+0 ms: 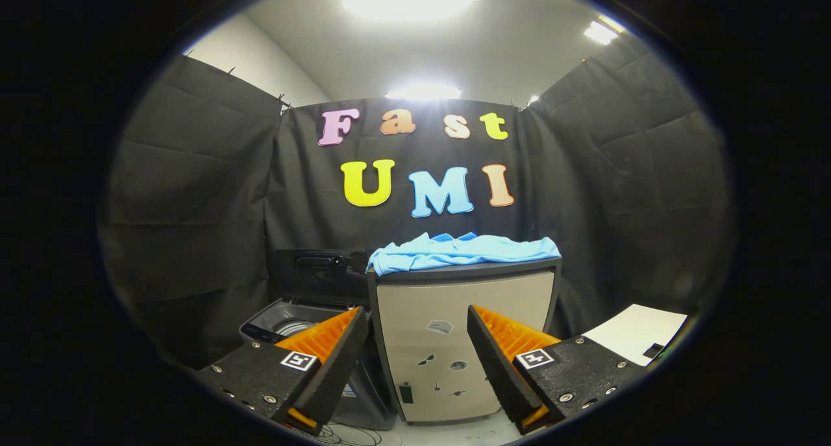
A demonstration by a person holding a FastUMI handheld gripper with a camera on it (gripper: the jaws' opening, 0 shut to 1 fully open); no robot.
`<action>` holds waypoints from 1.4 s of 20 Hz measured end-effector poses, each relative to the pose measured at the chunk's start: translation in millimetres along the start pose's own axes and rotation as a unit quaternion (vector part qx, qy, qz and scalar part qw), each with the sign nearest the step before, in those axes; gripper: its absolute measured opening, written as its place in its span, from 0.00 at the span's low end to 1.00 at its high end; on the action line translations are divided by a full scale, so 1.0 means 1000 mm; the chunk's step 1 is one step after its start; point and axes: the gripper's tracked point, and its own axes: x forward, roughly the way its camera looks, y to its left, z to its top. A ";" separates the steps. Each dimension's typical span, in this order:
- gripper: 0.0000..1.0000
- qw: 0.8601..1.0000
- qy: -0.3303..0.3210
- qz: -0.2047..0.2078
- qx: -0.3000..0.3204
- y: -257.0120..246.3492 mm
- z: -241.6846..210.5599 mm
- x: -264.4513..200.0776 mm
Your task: Put the clothes into the washing machine and then close the washing machine lid.
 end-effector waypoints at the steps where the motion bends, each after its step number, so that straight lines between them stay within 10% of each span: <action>1: 0.96 1.000 0.000 0.000 0.000 0.000 0.000 0.000; 28: 0.96 0.999 -0.015 -0.036 -0.008 -0.065 0.087 0.103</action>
